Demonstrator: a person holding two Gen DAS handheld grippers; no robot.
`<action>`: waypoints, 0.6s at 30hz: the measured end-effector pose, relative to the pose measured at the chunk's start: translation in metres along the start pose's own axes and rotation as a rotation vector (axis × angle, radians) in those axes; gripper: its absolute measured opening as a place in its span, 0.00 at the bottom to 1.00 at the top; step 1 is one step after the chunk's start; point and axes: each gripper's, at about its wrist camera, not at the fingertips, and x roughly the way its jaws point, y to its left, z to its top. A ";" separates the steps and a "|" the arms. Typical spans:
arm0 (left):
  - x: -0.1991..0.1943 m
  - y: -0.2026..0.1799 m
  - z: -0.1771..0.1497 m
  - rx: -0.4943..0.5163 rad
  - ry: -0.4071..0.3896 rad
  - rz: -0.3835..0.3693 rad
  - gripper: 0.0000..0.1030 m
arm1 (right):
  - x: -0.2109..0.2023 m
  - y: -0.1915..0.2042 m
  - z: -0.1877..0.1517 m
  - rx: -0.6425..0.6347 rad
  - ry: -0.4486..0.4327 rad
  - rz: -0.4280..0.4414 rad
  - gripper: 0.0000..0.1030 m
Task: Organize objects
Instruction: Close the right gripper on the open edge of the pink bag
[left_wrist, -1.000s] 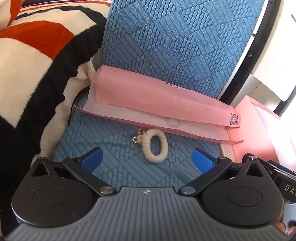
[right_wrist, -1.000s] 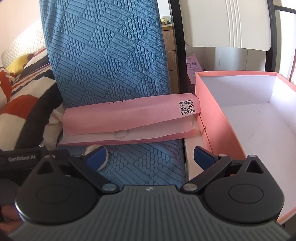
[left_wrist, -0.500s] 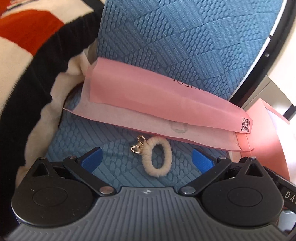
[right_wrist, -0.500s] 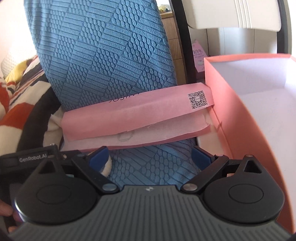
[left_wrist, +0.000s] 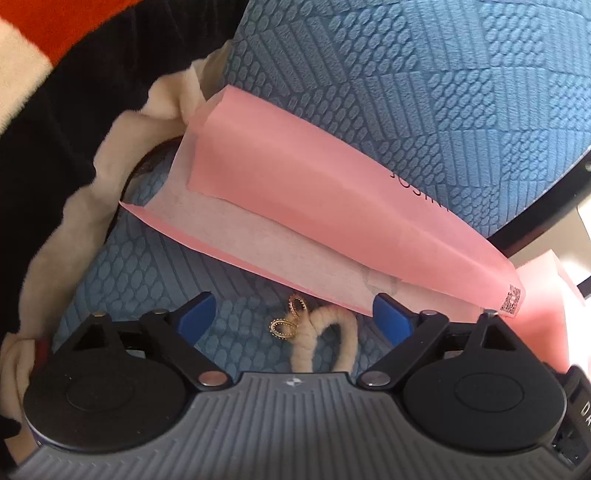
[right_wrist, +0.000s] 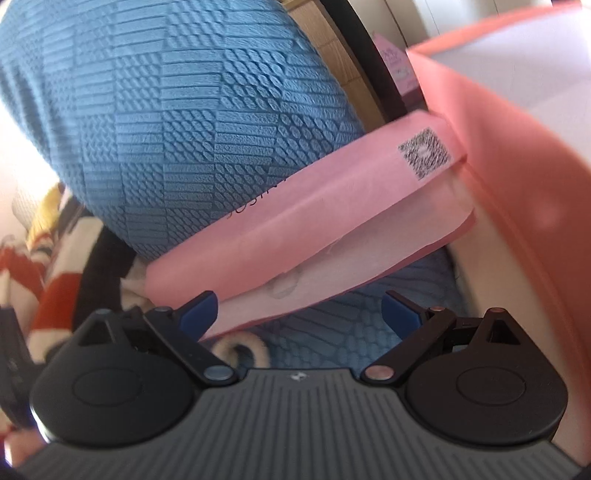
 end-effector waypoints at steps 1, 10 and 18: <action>0.002 0.002 0.001 -0.012 0.011 -0.006 0.87 | 0.004 -0.001 0.001 0.025 0.019 0.010 0.90; 0.009 0.012 0.005 -0.063 0.042 -0.036 0.79 | 0.040 -0.002 0.003 0.146 0.096 -0.023 0.48; -0.006 0.018 0.009 -0.042 0.022 -0.060 0.79 | 0.039 0.001 -0.003 0.122 0.127 -0.049 0.15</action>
